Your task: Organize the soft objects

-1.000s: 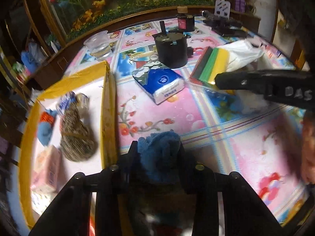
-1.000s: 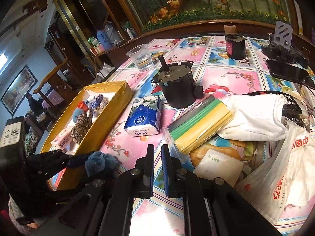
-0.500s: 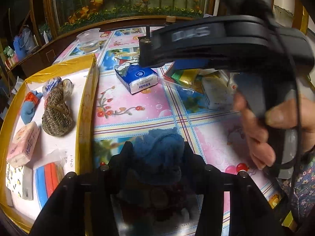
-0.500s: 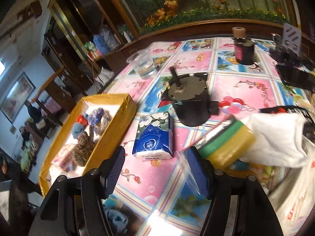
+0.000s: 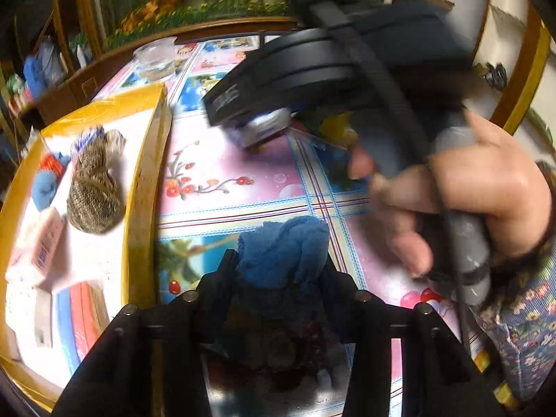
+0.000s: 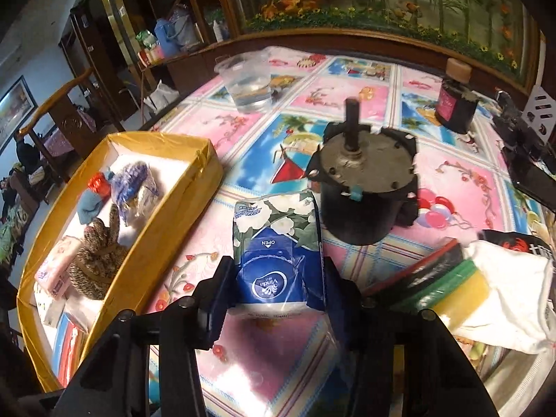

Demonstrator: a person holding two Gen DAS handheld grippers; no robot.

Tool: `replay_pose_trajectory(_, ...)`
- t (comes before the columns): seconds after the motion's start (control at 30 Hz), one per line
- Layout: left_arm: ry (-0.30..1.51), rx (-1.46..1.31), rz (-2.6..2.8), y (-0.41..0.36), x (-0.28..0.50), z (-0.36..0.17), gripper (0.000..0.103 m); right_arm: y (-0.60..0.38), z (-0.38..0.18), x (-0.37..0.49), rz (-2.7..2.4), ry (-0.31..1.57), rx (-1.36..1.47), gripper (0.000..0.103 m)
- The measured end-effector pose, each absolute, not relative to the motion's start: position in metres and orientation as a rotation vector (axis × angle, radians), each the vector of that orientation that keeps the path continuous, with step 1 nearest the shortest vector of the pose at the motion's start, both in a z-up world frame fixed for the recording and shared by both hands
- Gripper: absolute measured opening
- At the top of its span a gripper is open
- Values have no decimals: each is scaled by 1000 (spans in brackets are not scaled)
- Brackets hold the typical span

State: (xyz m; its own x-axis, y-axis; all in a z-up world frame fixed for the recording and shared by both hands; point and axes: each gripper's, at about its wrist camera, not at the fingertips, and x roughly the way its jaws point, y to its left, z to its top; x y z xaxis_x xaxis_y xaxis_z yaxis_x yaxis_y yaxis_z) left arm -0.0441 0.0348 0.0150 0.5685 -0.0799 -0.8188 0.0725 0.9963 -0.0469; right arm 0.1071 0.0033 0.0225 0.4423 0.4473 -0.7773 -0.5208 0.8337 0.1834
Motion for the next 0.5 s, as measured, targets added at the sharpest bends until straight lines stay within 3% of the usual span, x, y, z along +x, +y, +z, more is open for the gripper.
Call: replay_pose_trajectory(0.5,904,-101,-83,40,-44,21,43,-80,50,64,629,824,118,53)
